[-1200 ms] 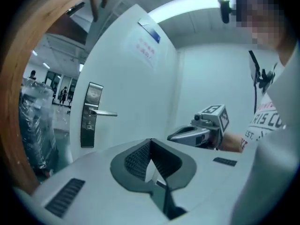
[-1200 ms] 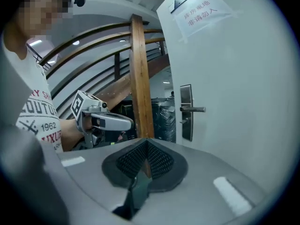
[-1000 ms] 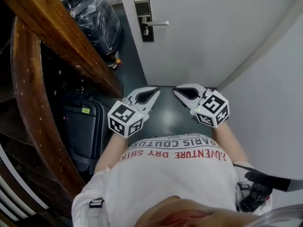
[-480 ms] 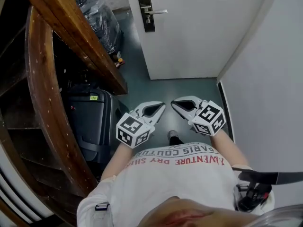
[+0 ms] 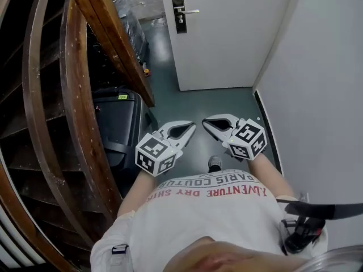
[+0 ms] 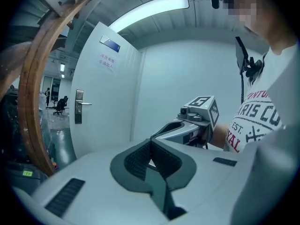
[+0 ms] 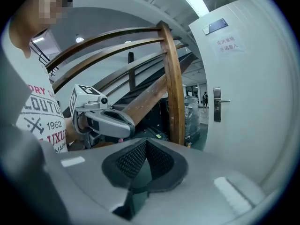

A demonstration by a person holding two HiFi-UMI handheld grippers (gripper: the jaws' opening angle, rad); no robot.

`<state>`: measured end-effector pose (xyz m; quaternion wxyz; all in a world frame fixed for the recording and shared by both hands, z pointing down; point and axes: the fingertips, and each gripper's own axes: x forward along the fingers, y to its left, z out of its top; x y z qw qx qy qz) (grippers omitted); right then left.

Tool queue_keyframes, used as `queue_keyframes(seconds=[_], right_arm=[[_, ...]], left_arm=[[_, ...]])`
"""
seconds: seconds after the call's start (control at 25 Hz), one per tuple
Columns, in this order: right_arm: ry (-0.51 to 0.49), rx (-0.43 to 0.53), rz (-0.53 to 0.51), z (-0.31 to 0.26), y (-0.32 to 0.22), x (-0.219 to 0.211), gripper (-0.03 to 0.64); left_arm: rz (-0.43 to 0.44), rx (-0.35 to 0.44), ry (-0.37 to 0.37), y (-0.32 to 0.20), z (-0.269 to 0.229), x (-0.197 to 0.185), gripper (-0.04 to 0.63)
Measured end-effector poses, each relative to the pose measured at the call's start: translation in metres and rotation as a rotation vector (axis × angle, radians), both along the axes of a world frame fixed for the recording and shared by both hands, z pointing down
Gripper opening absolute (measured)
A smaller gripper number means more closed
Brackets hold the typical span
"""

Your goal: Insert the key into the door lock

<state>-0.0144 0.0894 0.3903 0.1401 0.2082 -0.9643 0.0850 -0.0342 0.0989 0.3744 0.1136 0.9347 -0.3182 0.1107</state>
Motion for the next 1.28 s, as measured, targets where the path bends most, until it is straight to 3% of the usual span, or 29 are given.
queue_keyframes(seconds=[0.24, 0.52, 1.28], right_arm=[[-0.016, 0.061, 0.0, -0.02, 0.056, -0.006, 0.002], [-0.025, 0.066, -0.018, -0.019, 0.086, -0.01, 0.002], [-0.001, 0.076, -0.04, -0.017, 0.111, 0.015, 0.002]], left_arm=[[-0.002, 0.037, -0.004, 0.061, -0.011, -0.004, 0.003], [-0.023, 0.052, -0.024, 0.094, -0.011, -0.01, 0.003], [-0.03, 0.039, -0.018, 0.116, -0.013, 0.019, 0.003]])
